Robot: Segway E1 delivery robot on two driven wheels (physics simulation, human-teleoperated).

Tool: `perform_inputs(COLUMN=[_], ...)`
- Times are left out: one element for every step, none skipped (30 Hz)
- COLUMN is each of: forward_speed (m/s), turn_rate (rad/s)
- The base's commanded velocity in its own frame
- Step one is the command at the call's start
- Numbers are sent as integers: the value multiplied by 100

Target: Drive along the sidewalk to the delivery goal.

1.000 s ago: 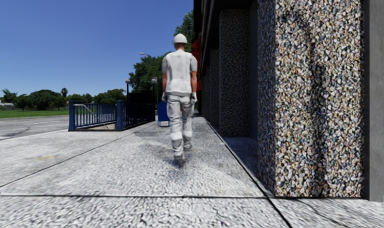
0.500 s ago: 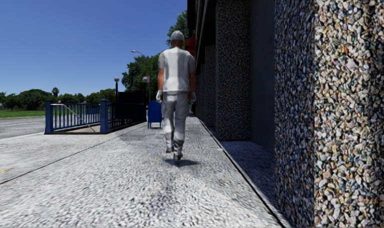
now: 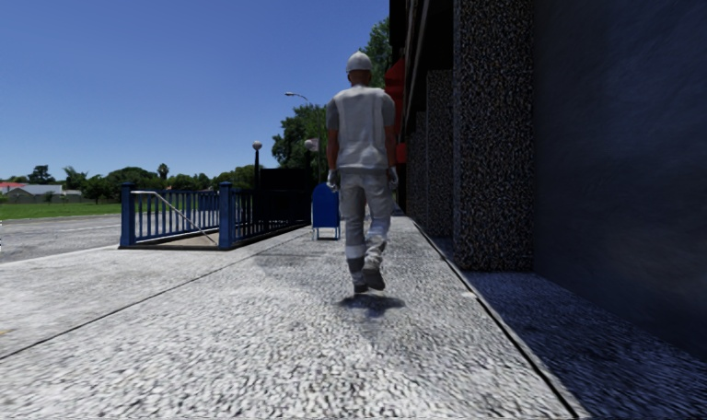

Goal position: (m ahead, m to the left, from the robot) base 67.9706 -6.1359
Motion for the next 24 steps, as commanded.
perform_inputs(forward_speed=[129, 129, 129, 129, 129, 129, 129, 129, 129, 129, 129, 129, 129, 128, 128, 128, 128, 128, 128, 128, 128, 128, 128, 129], turn_rate=[0, 0, 0, 0, 0, 0, 0, 0, 0, 0, 0, 0, -11, -25, -25, -27, -28, -27, -27, -8, 0, 0, 0, 0])
